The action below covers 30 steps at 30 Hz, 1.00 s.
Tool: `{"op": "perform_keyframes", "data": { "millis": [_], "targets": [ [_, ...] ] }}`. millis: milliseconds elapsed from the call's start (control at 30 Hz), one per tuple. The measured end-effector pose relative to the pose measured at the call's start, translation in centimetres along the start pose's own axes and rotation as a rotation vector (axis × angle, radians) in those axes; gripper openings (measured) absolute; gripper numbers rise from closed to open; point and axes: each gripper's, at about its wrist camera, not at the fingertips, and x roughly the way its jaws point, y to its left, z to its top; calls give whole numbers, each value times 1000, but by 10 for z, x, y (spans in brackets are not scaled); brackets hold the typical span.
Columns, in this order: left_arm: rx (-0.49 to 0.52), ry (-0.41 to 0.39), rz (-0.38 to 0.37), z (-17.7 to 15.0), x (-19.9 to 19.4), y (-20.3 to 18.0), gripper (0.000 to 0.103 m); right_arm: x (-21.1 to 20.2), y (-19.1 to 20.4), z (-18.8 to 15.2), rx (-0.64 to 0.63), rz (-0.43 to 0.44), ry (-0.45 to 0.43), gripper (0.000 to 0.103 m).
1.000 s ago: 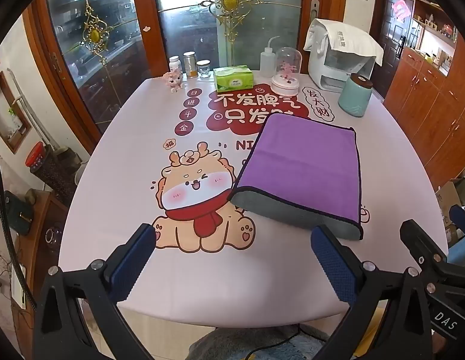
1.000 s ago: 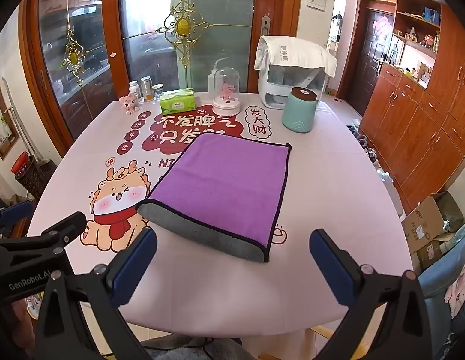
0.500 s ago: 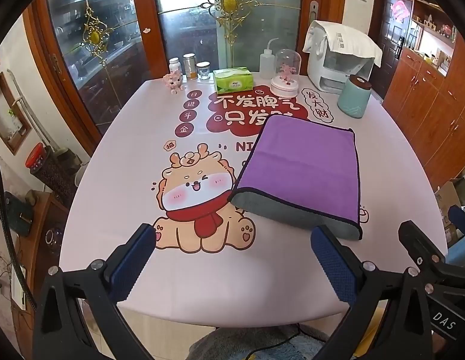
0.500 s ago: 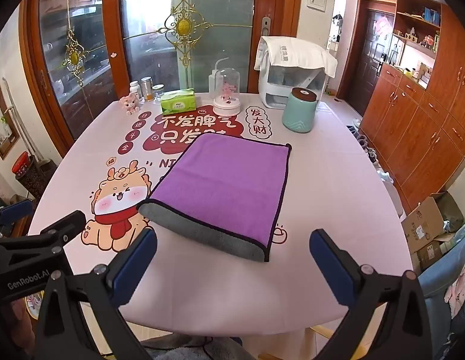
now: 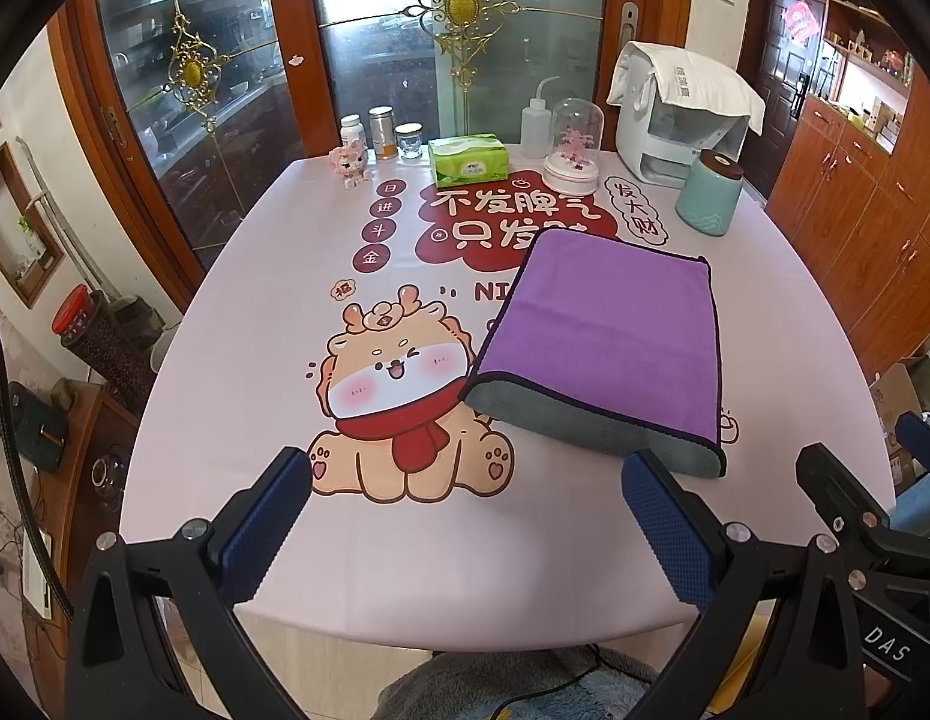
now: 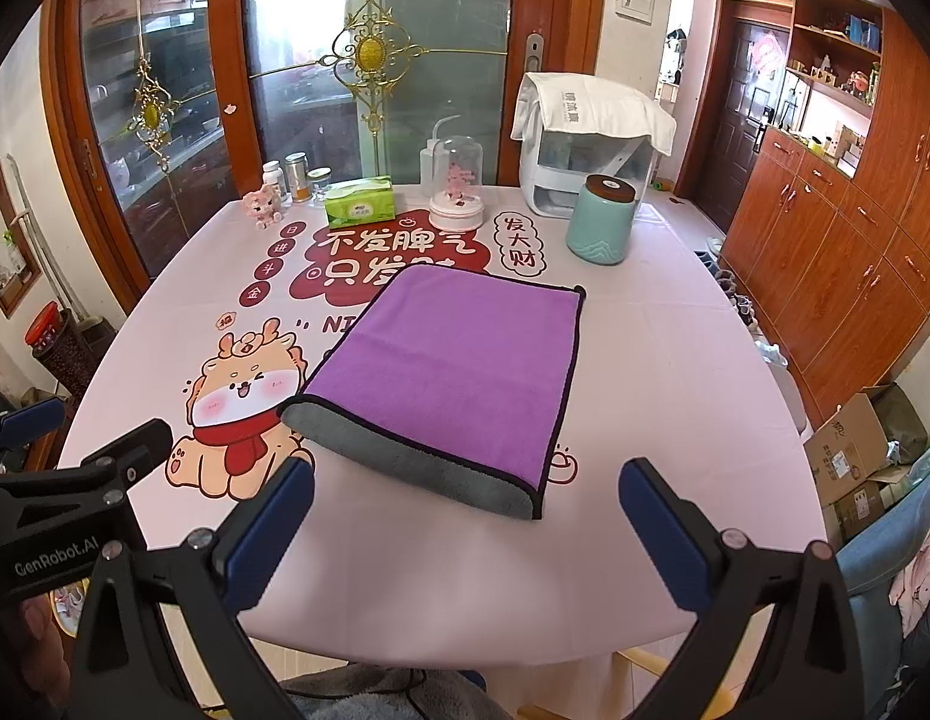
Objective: Fold towel
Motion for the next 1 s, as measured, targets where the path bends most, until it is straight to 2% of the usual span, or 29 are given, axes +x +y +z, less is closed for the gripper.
{"op": "perform_keyframes", "data": {
  "millis": [1000],
  "targets": [
    [0, -4, 0, 0, -1, 0, 103, -2, 3, -7, 3, 0, -1, 102]
  ]
}}
